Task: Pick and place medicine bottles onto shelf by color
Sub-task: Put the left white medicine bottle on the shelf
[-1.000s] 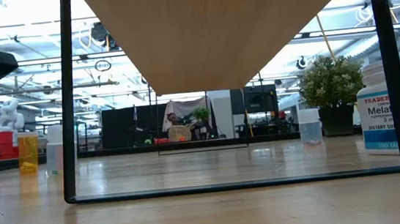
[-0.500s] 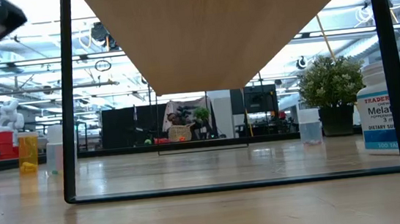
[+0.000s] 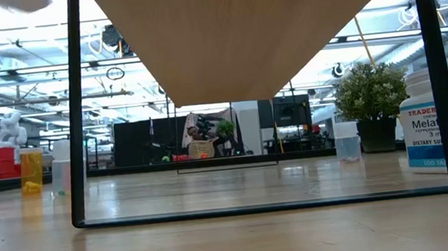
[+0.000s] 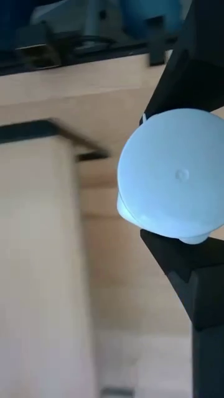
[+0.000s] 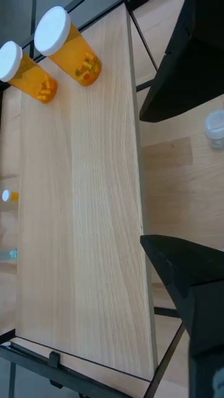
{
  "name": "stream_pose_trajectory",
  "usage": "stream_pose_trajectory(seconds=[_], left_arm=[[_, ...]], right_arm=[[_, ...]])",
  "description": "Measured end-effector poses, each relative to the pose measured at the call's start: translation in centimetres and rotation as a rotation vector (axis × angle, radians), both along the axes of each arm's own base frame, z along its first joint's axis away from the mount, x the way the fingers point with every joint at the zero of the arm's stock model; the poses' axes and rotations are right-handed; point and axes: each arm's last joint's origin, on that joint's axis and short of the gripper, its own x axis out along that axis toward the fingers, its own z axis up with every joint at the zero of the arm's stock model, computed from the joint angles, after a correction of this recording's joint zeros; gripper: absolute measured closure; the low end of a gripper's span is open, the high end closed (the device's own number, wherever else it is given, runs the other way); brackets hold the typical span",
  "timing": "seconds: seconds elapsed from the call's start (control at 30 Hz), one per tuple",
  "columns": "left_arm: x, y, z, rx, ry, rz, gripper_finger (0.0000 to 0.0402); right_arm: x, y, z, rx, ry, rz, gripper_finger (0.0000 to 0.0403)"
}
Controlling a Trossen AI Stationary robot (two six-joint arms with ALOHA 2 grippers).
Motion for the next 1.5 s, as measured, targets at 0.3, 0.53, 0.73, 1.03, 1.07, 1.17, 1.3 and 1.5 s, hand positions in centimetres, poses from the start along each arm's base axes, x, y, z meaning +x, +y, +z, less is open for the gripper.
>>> stream_pose_trajectory(seconds=[0.3,0.53,0.73,1.03,1.07,1.17,1.3,1.5], left_arm=[[2.7,3.6,3.0,0.049,-0.067,0.043,0.0144],[4.6,7.3,4.4,0.054,-0.1,0.143,0.0144],[5.7,10.1,4.8,0.039,-0.09,0.174,0.0143],[6.7,13.6,4.9,0.02,-0.067,0.184,0.0143],[6.8,14.0,4.9,0.022,-0.071,0.192,0.0143],[7.2,15.3,5.1,0.017,-0.09,0.221,0.0142],[7.3,16.6,6.0,0.032,-0.113,0.226,0.0142],[7.3,18.3,7.8,0.043,-0.17,0.248,0.0142]], right_arm=[[0.0,0.0,0.0,-0.018,0.002,0.011,0.0094],[0.1,0.0,0.1,-0.018,-0.005,0.012,0.0094],[0.1,0.0,0.1,-0.022,-0.004,0.014,0.0094],[0.1,0.0,0.1,-0.025,-0.004,0.016,0.0094],[0.1,0.0,0.1,-0.026,-0.004,0.017,0.0094],[0.1,0.0,0.1,-0.031,-0.003,0.021,0.0094],[0.1,0.0,0.1,-0.036,-0.002,0.025,0.0094],[0.1,0.0,0.1,-0.036,-0.002,0.025,0.0094]])
